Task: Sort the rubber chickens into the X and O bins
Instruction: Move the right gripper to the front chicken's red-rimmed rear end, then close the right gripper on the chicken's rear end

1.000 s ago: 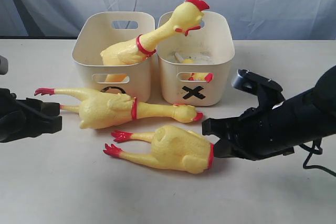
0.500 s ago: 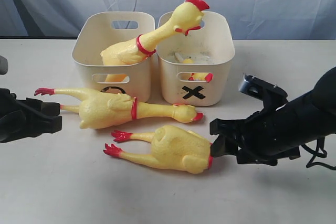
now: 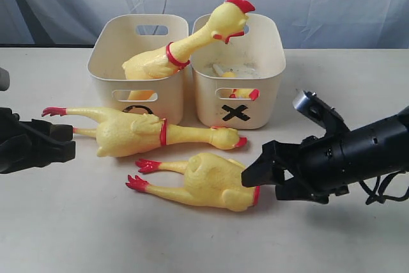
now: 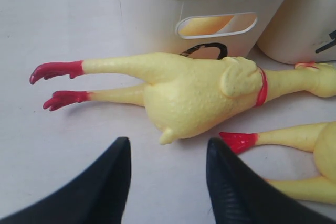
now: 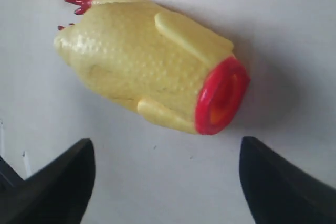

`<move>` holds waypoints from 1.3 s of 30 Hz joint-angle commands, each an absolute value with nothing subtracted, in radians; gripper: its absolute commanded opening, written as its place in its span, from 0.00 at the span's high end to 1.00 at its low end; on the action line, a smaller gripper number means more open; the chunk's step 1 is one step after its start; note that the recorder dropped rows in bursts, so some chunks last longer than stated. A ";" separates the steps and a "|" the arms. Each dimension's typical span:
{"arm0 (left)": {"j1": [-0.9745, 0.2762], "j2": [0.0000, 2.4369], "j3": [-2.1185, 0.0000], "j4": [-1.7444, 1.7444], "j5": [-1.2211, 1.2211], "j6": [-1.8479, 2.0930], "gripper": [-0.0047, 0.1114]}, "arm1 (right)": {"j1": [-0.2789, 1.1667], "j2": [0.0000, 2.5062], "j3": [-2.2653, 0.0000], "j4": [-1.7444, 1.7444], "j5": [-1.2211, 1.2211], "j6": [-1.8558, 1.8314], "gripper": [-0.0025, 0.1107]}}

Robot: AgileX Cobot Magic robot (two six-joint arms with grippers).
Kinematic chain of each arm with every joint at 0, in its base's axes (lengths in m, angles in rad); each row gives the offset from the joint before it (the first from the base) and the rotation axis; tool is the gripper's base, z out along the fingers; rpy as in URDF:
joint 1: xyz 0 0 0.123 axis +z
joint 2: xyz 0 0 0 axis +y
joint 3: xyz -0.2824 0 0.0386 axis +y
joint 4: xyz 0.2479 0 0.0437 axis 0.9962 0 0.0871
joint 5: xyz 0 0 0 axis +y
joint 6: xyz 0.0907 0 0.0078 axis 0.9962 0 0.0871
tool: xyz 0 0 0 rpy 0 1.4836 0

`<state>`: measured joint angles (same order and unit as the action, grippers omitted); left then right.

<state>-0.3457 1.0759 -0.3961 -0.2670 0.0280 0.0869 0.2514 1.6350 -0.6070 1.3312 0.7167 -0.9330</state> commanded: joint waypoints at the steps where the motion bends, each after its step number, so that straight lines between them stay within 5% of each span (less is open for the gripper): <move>1: -0.342 1.082 -0.401 -0.276 0.013 0.085 0.58 | 0.244 1.699 -0.580 1.484 0.779 -1.088 0.35; 12: -0.342 1.082 -0.401 -0.276 0.006 0.085 0.58 | 0.246 1.747 -0.573 1.579 0.748 -1.241 0.35; 23: -0.342 1.082 -0.401 -0.276 0.006 0.085 0.58 | 0.337 1.709 -0.607 1.744 0.611 -2.117 0.35; 39: -0.342 1.082 -0.401 -0.283 0.000 0.085 0.58 | 0.409 1.738 -0.686 1.399 0.429 -1.984 0.36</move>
<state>-0.3457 1.0759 -0.3961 -0.2732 0.0139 0.0869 0.4078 1.7258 -0.6803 1.4297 0.4484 -2.0174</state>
